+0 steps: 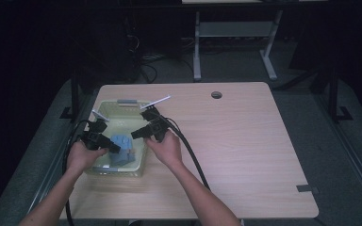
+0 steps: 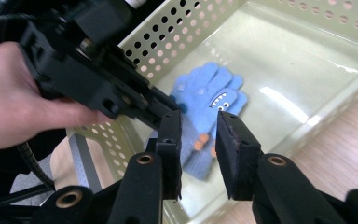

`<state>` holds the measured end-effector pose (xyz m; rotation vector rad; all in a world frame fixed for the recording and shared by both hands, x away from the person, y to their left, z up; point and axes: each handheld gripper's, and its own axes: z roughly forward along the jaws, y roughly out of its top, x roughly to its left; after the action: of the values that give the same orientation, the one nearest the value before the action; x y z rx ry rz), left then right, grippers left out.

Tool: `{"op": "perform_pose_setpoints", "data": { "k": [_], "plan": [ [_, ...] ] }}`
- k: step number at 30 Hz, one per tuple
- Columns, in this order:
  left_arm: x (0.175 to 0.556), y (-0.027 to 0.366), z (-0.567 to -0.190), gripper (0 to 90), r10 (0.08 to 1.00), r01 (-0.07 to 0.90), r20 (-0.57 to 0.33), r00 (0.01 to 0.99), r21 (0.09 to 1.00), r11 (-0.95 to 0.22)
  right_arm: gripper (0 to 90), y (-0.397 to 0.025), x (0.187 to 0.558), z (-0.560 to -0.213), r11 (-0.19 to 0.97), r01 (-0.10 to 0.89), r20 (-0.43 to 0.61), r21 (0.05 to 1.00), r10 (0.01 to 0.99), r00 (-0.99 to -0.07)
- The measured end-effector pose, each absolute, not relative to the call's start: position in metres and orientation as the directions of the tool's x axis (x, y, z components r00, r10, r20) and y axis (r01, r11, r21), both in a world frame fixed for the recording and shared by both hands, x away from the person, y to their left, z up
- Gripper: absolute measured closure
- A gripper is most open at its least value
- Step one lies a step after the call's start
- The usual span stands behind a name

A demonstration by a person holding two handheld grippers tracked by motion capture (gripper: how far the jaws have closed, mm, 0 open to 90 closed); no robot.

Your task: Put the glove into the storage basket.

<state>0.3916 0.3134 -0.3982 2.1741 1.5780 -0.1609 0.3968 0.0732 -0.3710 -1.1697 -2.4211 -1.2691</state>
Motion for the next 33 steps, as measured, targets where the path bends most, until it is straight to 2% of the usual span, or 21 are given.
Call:
{"op": "perform_pose_setpoints", "data": {
  "k": [6,14,33],
  "plan": [
    [0.385,0.312,-0.381,67.3,0.844,0.9,-0.39,0.369,0.378,-0.218,67.0,0.055,0.395,-0.366,0.293,0.717,0.497,0.633,0.556,-0.666],
    [0.374,0.302,-0.367,64.7,0.809,0.863,-0.4,0.431,0.445,-0.239,63.6,0.03,0.392,-0.365,0.254,0.727,0.515,0.637,0.562,-0.647],
    [0.369,0.25,-0.354,59.8,0.727,0.807,-0.429,0.536,0.513,-0.293,59.2,-0.034,0.387,-0.365,0.17,0.743,0.541,0.648,0.584,-0.605]
  ]
}}
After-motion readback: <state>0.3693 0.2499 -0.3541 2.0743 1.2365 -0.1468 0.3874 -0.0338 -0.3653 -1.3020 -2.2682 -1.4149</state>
